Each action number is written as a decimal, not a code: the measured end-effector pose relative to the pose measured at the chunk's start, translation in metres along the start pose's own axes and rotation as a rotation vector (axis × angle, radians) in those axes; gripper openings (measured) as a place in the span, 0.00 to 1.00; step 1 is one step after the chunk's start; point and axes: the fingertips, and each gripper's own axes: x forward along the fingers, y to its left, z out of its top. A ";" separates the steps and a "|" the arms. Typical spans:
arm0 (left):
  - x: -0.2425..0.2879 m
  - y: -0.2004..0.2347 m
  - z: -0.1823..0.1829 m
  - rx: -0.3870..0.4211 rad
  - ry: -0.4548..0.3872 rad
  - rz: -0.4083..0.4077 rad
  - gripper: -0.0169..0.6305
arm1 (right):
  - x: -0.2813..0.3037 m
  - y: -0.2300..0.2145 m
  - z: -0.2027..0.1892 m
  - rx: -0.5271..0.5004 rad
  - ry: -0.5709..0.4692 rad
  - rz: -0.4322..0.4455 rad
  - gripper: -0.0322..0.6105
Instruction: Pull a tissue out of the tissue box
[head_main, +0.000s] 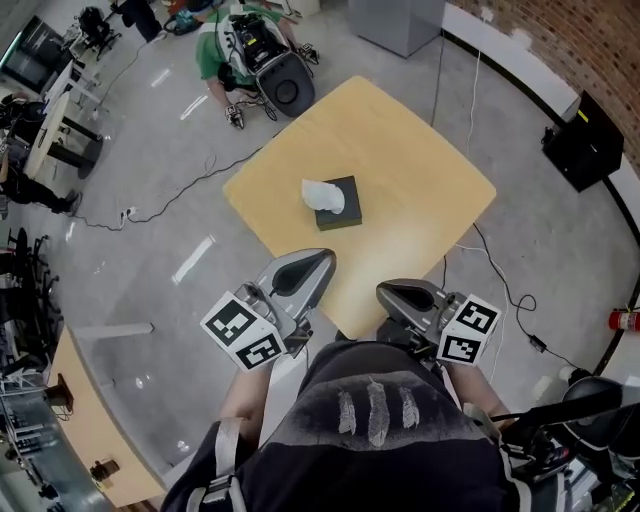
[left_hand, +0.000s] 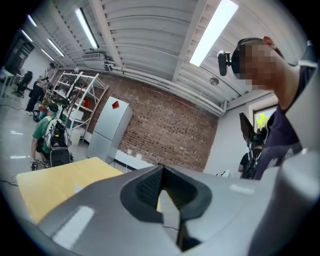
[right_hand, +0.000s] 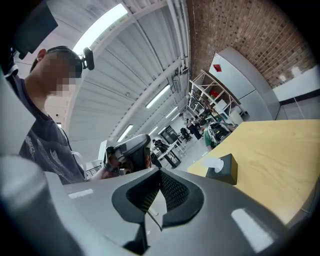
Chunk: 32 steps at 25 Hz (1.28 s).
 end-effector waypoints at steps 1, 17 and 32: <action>0.006 0.001 0.003 0.007 0.002 0.020 0.02 | -0.003 -0.005 0.004 0.004 -0.002 0.017 0.05; 0.042 0.011 0.008 0.016 0.040 0.266 0.03 | -0.010 -0.055 0.016 0.037 0.150 0.242 0.05; 0.008 0.100 0.000 -0.013 0.029 0.410 0.03 | 0.027 -0.037 0.006 -0.007 0.276 0.276 0.05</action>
